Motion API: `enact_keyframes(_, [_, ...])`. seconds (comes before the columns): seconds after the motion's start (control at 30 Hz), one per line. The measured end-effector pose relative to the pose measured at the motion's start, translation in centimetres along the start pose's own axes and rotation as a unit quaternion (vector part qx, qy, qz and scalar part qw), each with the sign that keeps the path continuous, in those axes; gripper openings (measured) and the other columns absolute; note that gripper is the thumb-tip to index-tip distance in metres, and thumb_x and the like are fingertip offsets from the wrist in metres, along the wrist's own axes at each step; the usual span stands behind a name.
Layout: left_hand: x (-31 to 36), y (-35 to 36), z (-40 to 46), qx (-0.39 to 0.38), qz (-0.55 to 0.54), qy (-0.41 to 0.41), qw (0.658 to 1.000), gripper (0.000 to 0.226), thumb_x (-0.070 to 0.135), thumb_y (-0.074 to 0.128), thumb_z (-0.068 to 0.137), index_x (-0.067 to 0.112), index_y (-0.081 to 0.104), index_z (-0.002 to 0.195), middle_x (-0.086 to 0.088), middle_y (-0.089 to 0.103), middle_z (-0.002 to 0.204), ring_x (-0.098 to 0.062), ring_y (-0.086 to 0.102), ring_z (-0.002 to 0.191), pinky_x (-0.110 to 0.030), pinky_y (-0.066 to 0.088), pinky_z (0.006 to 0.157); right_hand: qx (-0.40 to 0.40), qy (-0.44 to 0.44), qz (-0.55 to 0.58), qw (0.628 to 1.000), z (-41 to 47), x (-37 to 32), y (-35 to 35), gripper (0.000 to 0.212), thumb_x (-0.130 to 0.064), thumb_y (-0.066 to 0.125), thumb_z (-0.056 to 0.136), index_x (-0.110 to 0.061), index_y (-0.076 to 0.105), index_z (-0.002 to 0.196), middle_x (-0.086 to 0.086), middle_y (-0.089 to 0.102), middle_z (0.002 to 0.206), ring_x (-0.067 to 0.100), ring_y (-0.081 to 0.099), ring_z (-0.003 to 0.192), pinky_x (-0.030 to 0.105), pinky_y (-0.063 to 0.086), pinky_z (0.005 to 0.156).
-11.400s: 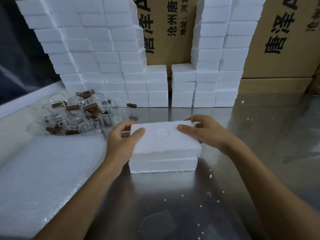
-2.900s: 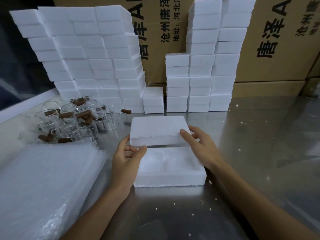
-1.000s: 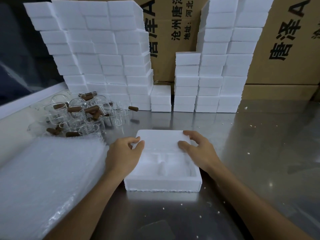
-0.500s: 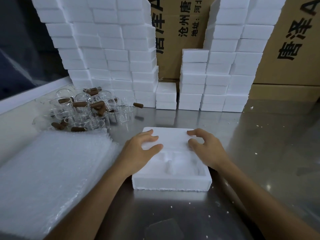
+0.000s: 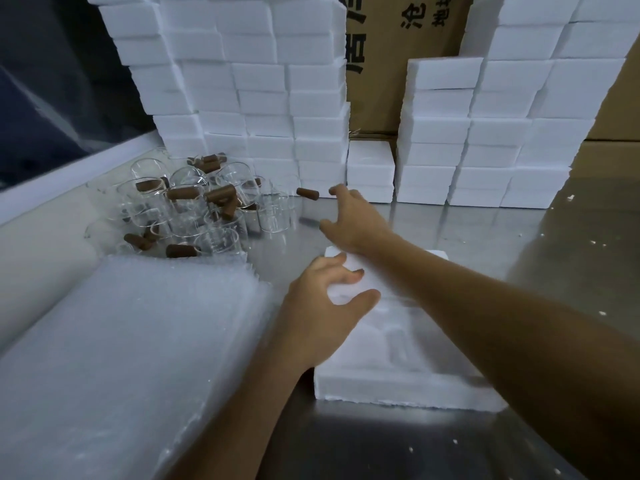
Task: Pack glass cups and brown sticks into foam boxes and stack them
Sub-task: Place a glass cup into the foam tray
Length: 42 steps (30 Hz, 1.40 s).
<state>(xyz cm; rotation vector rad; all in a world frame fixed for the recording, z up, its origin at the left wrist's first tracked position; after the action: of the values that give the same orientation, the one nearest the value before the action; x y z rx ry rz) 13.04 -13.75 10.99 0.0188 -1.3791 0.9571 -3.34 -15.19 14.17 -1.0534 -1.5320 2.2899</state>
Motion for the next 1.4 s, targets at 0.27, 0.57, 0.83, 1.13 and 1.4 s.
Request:
enact_keyframes(0.27, [0.5, 0.2, -0.4, 0.024, 0.024, 0.002, 0.999, 0.043, 0.049, 0.076, 0.078, 0.027, 0.071, 0.115, 0.022, 0.05, 0.142, 0.012, 0.043, 0.118, -0.012, 0.03, 0.099, 0.046, -0.011, 0.021, 0.999, 6.3, -0.8, 2.7, 0.049, -0.032, 0.056, 0.098, -0.018, 0.037, 0.14, 0.009, 0.054, 0.136, 0.032, 0.057, 0.116, 0.046, 0.049, 0.095])
enact_keyframes(0.57, [0.3, 0.4, -0.3, 0.018, 0.001, -0.005, 1.0, 0.037, 0.047, 0.077, 0.079, 0.028, 0.072, 0.111, 0.03, 0.048, 0.138, 0.021, 0.044, 0.11, -0.007, 0.031, 0.095, 0.077, -0.003, 0.053, 0.996, 8.4, -0.2, 2.9, 0.024, -0.027, 0.06, 0.096, -0.013, 0.059, 0.115, 0.012, 0.066, 0.113, 0.032, 0.061, 0.102, 0.039, 0.05, 0.082])
enact_keyframes(0.83, [0.5, 0.1, -0.2, 0.011, -0.015, -0.033, 0.999, 0.038, 0.044, 0.08, 0.078, 0.027, 0.073, 0.11, 0.024, 0.05, 0.14, 0.005, 0.046, 0.128, -0.025, 0.037, 0.108, 0.269, -0.086, 0.178, 0.943, 2.4, -0.7, -2.1, 0.016, -0.02, 0.065, 0.091, -0.005, 0.061, 0.093, 0.003, 0.071, 0.081, 0.022, 0.066, 0.074, 0.035, 0.052, 0.069])
enact_keyframes(1.13, [0.7, 0.1, -0.2, 0.008, -0.005, -0.04, 0.999, 0.037, 0.046, 0.079, 0.077, 0.03, 0.073, 0.109, 0.02, 0.05, 0.143, 0.002, 0.044, 0.129, -0.019, 0.031, 0.1, 0.334, -0.099, 0.263, 0.899, -8.3, 0.1, -5.8, 0.016, -0.021, 0.07, 0.091, -0.011, 0.058, 0.088, -0.014, 0.06, 0.069, 0.0, 0.058, 0.066, 0.011, 0.043, 0.062])
enact_keyframes(1.4, [0.6, -0.1, 0.0, 0.018, 0.012, -0.035, 0.999, 0.039, 0.045, 0.081, 0.075, 0.027, 0.074, 0.109, 0.013, 0.054, 0.14, -0.003, 0.046, 0.13, -0.02, 0.03, 0.101, 0.244, 0.003, 0.379, 0.893, -15.6, 4.2, -8.5, 0.011, -0.019, 0.074, 0.089, -0.014, 0.064, 0.089, -0.007, 0.075, 0.081, 0.015, 0.07, 0.076, 0.027, 0.056, 0.068])
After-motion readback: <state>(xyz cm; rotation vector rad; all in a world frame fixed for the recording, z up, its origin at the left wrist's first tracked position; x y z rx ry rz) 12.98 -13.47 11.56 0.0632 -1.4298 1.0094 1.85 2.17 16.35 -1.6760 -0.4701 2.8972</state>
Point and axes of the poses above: each hand's wrist, its own z-axis towards the middle knuckle, its own y-axis out of the palm, x = y × z, the point moved 6 cm from there along z, towards the middle knuckle
